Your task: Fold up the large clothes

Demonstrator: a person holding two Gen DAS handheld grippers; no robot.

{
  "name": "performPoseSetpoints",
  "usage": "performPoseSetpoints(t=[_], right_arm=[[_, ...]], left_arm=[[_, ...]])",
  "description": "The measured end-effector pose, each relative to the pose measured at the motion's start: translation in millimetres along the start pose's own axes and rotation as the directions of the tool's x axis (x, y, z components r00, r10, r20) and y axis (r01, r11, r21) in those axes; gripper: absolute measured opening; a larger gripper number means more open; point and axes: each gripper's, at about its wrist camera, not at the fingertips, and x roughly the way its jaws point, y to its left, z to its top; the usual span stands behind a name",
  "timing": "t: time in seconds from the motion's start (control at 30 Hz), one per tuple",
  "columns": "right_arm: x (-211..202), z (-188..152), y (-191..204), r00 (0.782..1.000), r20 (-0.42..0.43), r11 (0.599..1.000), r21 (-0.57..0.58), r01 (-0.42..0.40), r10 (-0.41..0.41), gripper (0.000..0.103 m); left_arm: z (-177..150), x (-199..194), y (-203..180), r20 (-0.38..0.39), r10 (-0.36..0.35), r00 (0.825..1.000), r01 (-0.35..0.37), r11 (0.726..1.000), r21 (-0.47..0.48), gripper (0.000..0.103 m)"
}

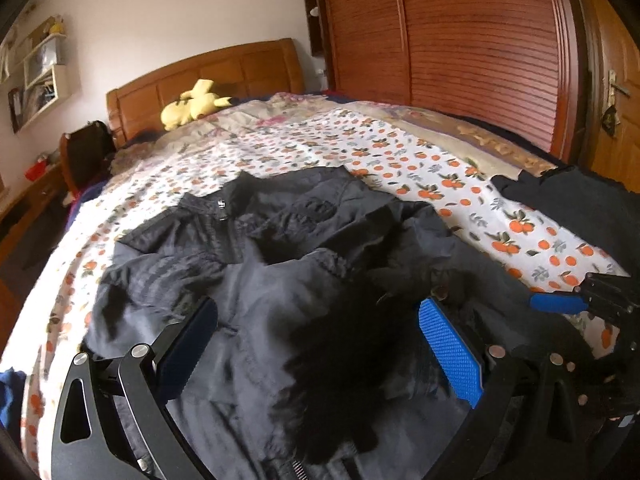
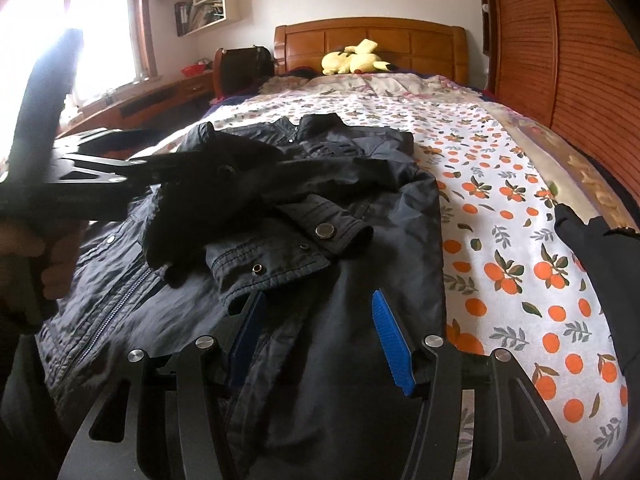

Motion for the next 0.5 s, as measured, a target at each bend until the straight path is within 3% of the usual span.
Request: performPoseSetpoints(t=[0.03, 0.1, 0.17, 0.2, 0.3, 0.5], right_arm=[[-2, -1, 0, 1.000, 0.005, 1.000, -0.003, 0.009, -0.009, 0.053], [-5, -1, -2, 1.000, 0.013, 1.000, -0.001, 0.013, -0.013, 0.053], [-6, 0, -5, 1.000, 0.019, 1.000, 0.012, 0.010, -0.010, 0.053], [-5, 1, -6, 1.000, 0.019, 1.000, 0.015, 0.008, -0.008, 0.053], [-4, 5, -4, 1.000, 0.024, 1.000, 0.018, 0.008, -0.008, 0.053], [-5, 18, 11, 0.998, 0.063, 1.000, 0.007, -0.018, 0.018, 0.053]], left_arm=[[-1, 2, 0, -0.003, -0.002, 1.000, 0.002, 1.000, 0.001, 0.091], [-1, 10, 2, -0.033, 0.004, 0.999, -0.004, 1.000, 0.006, 0.063], [-1, 13, 6, -0.052, 0.001, 0.999, -0.001, 1.000, 0.006, 0.040], [-1, 12, 10, -0.052, 0.014, 0.999, -0.014, 1.000, 0.004, 0.034], [-1, 3, 26, -0.030, 0.044, 0.999, -0.045, 0.999, -0.017, 0.028], [-5, -9, 73, -0.037, 0.107, 0.994, -0.109, 0.992, -0.059, 0.028]])
